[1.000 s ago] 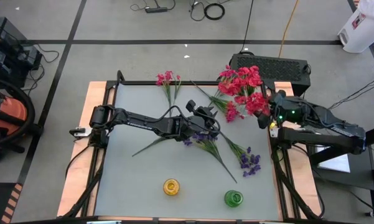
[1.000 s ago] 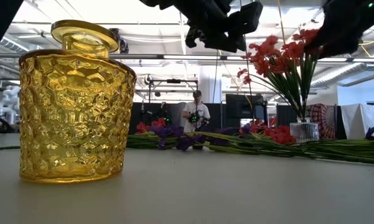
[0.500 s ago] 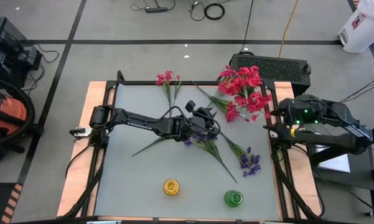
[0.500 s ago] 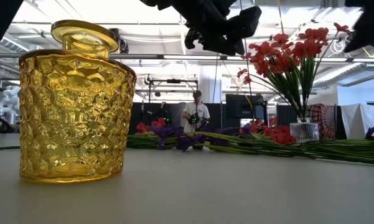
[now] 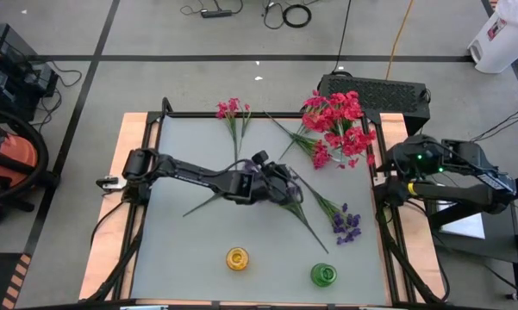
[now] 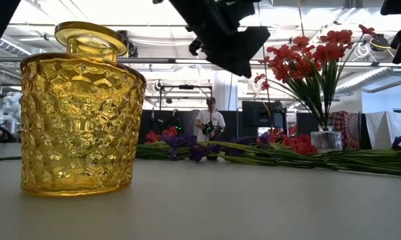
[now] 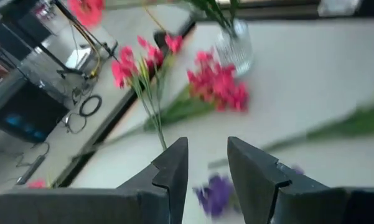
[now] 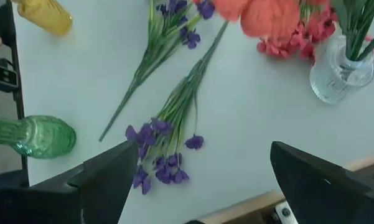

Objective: Sort flowers into vase by color
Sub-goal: Put the left purple flower into the yellow transparent vase

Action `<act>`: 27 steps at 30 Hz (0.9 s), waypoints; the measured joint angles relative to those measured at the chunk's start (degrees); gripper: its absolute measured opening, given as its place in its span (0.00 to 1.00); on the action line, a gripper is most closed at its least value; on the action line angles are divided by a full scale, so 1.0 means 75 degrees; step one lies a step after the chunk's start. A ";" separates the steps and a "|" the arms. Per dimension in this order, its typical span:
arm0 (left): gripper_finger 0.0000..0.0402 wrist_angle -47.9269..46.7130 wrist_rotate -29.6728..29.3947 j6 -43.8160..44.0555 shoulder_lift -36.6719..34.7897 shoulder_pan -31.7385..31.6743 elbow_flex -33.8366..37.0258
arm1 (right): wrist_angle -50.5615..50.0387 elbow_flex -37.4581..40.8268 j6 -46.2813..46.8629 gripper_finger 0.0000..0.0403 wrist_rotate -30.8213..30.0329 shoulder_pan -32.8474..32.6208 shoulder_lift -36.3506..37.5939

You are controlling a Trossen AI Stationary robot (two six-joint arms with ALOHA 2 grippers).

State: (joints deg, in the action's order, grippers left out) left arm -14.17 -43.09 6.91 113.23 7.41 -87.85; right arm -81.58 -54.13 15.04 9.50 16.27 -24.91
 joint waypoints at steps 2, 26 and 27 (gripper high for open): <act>0.30 -0.0568 0.0010 0.0364 0.0000 0.0088 0.0000 | -0.0092 0.0000 -0.0068 0.89 -0.0013 0.0000 0.0000; 0.30 -0.7173 0.3677 0.6185 0.0000 0.0222 0.0003 | 0.0452 0.0000 -0.1016 0.89 -0.0091 0.0000 0.0000; 0.30 -0.7318 0.3711 0.6249 0.0000 0.0222 0.0003 | 0.0455 0.0000 -0.1049 0.89 -0.0091 0.0000 0.0000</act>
State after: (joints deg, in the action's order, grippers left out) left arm -69.05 -15.26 53.78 113.23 9.08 -87.83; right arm -78.17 -54.13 7.17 8.82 16.27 -24.91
